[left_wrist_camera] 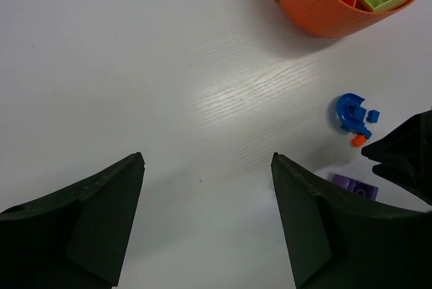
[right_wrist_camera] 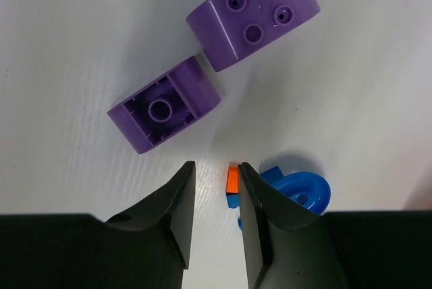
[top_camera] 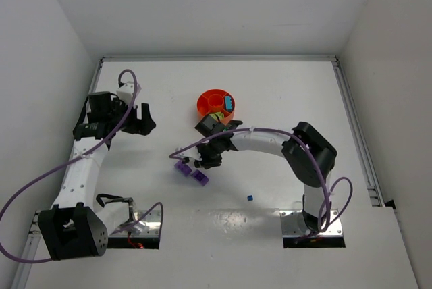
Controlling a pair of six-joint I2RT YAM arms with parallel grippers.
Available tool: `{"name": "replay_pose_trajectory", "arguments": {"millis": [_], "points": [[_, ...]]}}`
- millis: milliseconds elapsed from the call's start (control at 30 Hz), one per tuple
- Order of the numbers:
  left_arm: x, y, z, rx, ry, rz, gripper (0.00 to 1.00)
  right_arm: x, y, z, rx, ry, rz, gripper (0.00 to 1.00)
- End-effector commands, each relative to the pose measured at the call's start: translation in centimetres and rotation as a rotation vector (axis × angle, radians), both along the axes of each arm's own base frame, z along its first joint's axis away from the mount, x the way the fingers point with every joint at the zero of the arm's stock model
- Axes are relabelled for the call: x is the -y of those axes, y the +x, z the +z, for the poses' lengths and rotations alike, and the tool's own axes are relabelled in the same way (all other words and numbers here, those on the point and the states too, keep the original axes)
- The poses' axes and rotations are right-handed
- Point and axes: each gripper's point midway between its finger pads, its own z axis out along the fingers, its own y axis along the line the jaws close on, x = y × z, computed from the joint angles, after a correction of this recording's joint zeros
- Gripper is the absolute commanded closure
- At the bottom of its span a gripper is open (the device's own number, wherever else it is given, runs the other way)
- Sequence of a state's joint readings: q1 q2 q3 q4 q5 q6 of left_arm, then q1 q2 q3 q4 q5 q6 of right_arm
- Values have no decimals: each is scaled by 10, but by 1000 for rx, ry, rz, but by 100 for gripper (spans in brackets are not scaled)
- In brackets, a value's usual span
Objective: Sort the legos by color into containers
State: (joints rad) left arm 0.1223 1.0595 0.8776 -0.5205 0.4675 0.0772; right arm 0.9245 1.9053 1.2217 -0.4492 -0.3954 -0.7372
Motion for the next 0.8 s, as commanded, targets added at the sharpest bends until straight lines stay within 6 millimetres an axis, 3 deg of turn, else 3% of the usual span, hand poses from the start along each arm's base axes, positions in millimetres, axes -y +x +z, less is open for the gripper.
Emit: {"name": "replay_pose_trajectory", "arguments": {"millis": [0, 267, 767], "points": [[0, 5, 6, 33, -12, 1, 18, -12, 10, 9, 17, 45, 1, 68], [-1, 7, 5, 33, -12, 1, 18, -3, 12, -11, 5, -7, -9, 69], [-1, 7, -1, 15, -15, 1, 18, 6, 21, -28, 8, -46, -38, 68]]}}
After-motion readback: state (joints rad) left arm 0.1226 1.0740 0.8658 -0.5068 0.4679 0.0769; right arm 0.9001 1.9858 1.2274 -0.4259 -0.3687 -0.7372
